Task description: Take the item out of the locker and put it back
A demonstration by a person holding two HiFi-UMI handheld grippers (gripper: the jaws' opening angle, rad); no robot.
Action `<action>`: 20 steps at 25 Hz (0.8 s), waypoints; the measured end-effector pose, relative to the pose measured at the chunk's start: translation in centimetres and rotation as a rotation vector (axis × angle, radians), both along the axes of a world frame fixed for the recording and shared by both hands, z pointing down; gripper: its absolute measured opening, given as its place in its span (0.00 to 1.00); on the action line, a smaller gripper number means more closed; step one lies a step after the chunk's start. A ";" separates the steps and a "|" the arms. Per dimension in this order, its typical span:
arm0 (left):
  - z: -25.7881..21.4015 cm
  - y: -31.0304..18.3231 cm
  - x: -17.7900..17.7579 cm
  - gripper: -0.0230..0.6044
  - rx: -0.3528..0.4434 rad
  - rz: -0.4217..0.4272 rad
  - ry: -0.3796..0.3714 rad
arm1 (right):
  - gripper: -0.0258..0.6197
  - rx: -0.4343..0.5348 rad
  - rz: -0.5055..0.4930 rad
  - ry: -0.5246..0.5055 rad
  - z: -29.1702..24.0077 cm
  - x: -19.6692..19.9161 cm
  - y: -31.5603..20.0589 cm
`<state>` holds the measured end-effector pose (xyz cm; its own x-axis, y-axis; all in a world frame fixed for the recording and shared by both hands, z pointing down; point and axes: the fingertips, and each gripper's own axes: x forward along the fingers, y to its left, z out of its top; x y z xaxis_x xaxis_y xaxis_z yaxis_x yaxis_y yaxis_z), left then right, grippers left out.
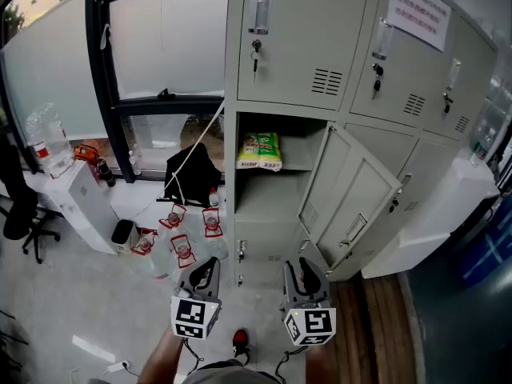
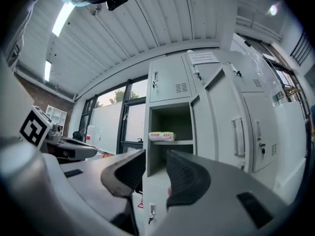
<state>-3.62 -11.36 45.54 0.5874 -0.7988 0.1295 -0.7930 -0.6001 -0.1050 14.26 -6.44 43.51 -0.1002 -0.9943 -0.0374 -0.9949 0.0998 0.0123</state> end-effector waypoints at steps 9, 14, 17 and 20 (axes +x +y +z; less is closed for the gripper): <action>1.7 7.1 -2.0 0.07 -0.017 0.005 -0.012 | 0.15 -0.074 0.035 -0.017 4.8 -2.3 8.2; 2.8 10.3 -2.9 0.07 -0.031 0.017 -0.022 | 0.09 -0.115 0.045 -0.012 6.6 -3.4 11.3; 3.3 11.7 -3.3 0.07 -0.039 0.020 -0.024 | 0.07 -0.124 0.055 0.007 7.1 -3.8 12.7; 3.5 12.4 -3.7 0.07 -0.040 0.021 -0.026 | 0.07 -0.133 0.049 -0.001 7.3 -4.2 13.4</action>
<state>-7.28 1.09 49.00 0.6001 -0.7801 0.1768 -0.7773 -0.6209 -0.1014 10.08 7.00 50.83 -0.0512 -0.9942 0.0948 -0.9987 0.0516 0.0016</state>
